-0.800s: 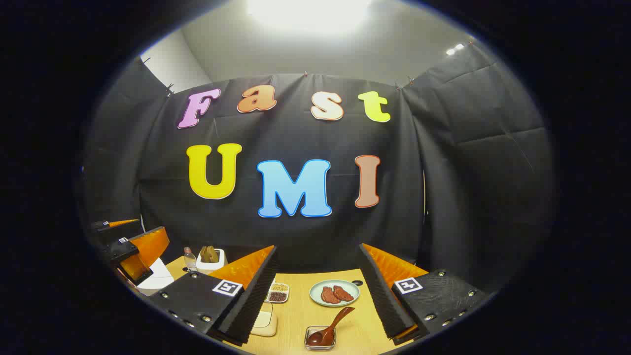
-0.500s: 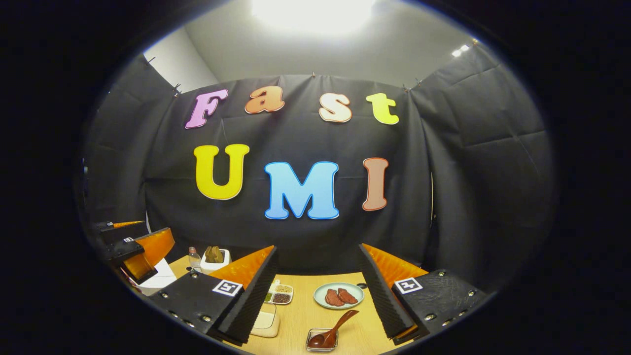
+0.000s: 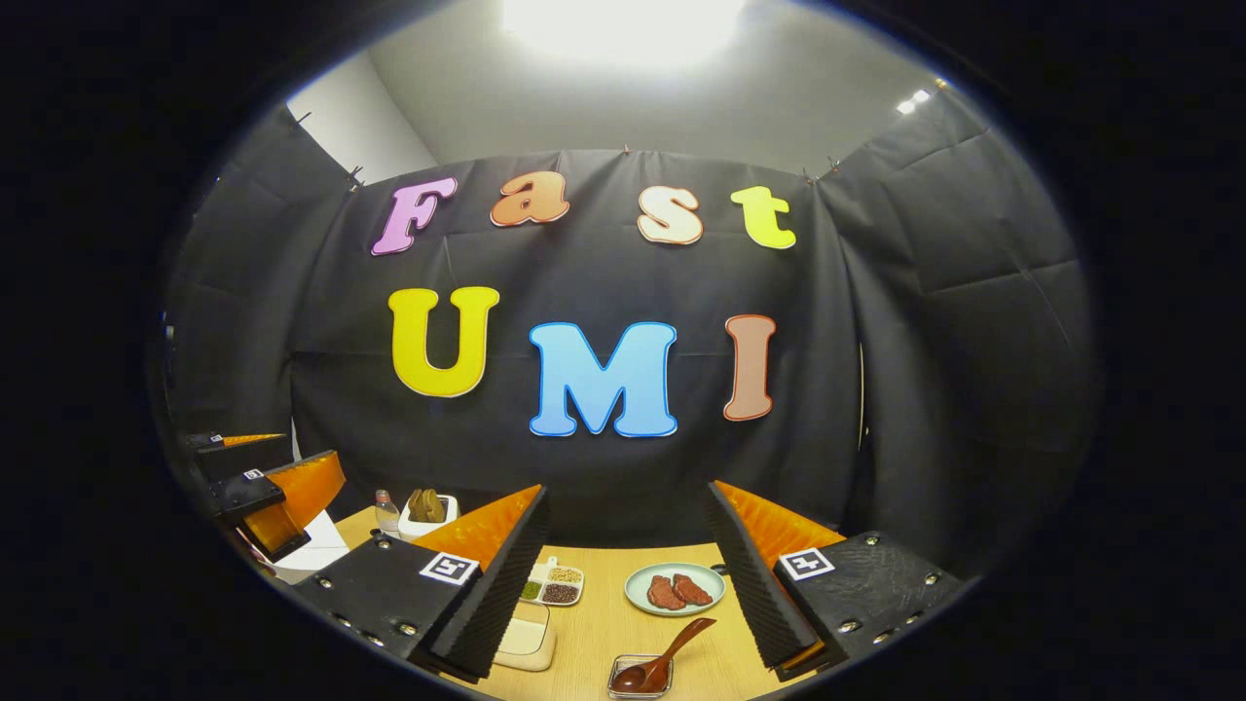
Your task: Close the left gripper, press the button to open the rice cooker; take a wooden spoon from the chopstick holder with the right hand, scoop a spoonful of rice and pour it into the rice cooker, then put the wooden spoon back into the chopstick holder.
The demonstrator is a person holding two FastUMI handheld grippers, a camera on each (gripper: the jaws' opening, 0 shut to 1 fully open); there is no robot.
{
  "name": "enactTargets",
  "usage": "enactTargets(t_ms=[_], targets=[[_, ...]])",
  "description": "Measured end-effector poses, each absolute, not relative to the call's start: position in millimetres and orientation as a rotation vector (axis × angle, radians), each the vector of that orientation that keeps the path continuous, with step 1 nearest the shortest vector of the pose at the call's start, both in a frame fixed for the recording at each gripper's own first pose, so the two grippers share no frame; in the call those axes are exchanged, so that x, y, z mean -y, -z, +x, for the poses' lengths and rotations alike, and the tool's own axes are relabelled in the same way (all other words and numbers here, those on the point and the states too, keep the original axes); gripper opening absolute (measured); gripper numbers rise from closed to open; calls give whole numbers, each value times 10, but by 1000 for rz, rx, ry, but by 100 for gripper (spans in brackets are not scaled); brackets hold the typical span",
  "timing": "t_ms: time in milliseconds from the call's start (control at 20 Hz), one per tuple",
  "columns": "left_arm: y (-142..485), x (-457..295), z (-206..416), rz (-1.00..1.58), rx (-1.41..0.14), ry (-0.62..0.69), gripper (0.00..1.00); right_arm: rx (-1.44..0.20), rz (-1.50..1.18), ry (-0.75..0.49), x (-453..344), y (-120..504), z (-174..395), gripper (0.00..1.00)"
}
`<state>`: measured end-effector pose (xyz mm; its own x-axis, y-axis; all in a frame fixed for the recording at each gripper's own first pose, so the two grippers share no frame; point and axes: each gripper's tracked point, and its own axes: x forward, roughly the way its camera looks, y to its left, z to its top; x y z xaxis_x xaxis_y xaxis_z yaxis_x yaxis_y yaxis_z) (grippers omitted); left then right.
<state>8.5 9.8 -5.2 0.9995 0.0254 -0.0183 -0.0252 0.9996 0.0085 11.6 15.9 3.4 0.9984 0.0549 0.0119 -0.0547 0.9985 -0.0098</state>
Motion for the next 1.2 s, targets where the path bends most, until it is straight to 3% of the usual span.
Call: enactTargets(t_ms=[200, 450, 650, 750, 950, 1200], targets=[[89, -201, 110, 7, -29, -42, 97, 17, -8, -63, -212, -55, 113, 93], [203, -508, 132, 0, -69, -95, 97, 24, -9, -79, -299, -65, 126, 96], [480, -862, 168, 9, -154, -135, 92, 4, -20, -97, -406, -4, 102, 96], [674, -1116, 160, -10, -225, -165, 77, -6, -27, -110, -454, 31, 77, 93], [1170, -1655, 128, -87, -384, -237, 9, -21, -32, -118, -493, 71, 86, 96], [1734, -2275, 29, -154, -573, -302, 8, -41, -37, -132, -541, 156, 136, 96]])
